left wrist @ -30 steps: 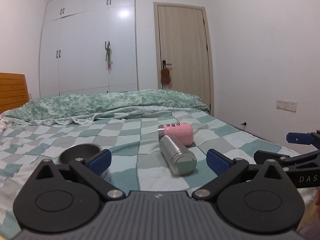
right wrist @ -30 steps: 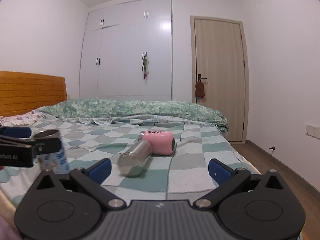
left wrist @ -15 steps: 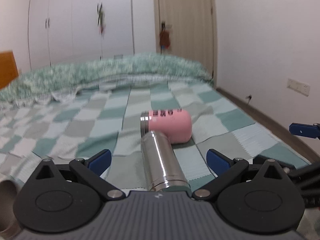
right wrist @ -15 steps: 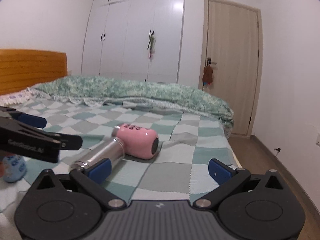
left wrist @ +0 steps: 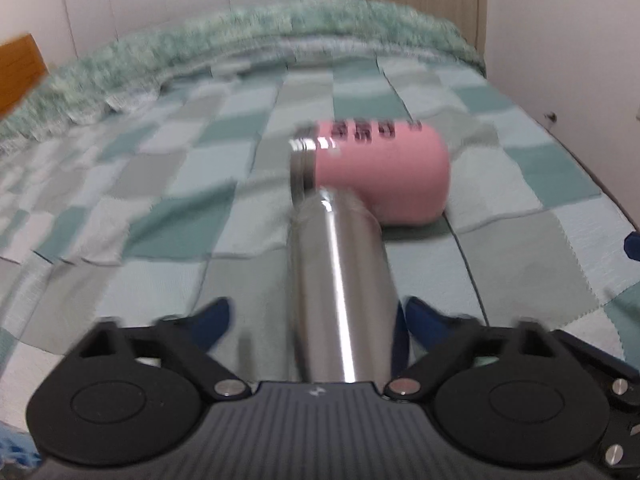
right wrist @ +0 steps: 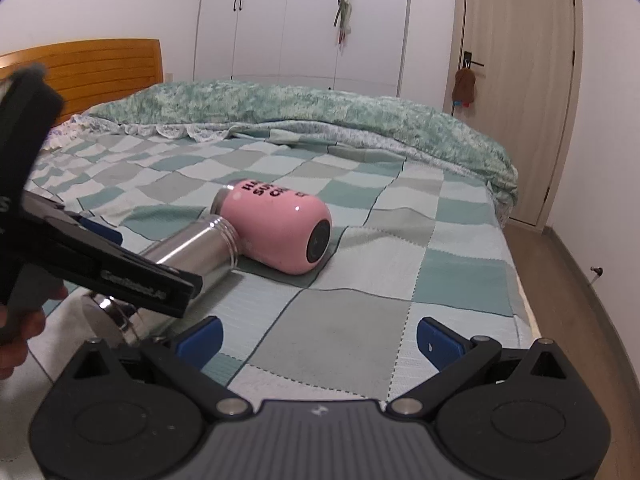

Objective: Flip cup upright
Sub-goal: 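Close the right gripper around the silver thermos body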

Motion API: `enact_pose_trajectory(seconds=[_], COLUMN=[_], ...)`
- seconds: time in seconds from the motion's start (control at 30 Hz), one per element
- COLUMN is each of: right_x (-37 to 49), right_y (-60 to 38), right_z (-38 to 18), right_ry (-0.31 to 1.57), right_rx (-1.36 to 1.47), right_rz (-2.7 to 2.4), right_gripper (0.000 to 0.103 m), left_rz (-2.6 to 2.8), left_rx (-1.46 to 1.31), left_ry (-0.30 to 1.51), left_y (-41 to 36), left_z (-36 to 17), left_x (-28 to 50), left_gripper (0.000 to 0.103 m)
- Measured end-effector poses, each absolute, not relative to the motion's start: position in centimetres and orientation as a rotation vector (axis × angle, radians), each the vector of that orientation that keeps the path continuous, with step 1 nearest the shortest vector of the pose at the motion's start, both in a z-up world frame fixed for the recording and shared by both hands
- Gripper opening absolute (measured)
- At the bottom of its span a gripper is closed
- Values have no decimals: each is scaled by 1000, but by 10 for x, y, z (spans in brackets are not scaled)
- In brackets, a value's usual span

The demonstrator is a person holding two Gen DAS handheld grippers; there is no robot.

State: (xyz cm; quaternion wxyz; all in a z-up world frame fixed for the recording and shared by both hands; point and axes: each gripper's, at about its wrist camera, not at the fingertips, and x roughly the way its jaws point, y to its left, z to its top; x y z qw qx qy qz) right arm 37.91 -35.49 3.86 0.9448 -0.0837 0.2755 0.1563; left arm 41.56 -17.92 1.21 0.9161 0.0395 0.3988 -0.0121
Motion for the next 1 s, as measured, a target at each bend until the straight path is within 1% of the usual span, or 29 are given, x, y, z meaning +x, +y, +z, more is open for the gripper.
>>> enact_pose_trajectory(seconds=[0.03,0.2,0.43,0.53,0.7,0.83,1.0], right_x=[380,373,335,309,257,219,178], right_y=[-354,-351,-344,-340,-329,-320,-314], right_z=[37,37,60,75,95,97,88], right_ry=[567,571,544,522,499,509,534], right_rx=[-174,-192,-186,-183,-185,-195,-186], right_rz=[319,315,307,307,311,321,332], right_gripper=[103,103,103,103,103,103,103], left_rz=[-52,-60,-120,-138,-148,-143,-137], left_rx=[44,19,15,5,-13,-25,-53], left_ry=[867,846,748,723,704,708,738], left_y=[-177,-171,-168,-164,-153,-145,-134], left_z=[8,12,49,69,88,90,77], left_x=[419,406,364,338,291,252,216], left_gripper=[63,63,62,62,62,62,63])
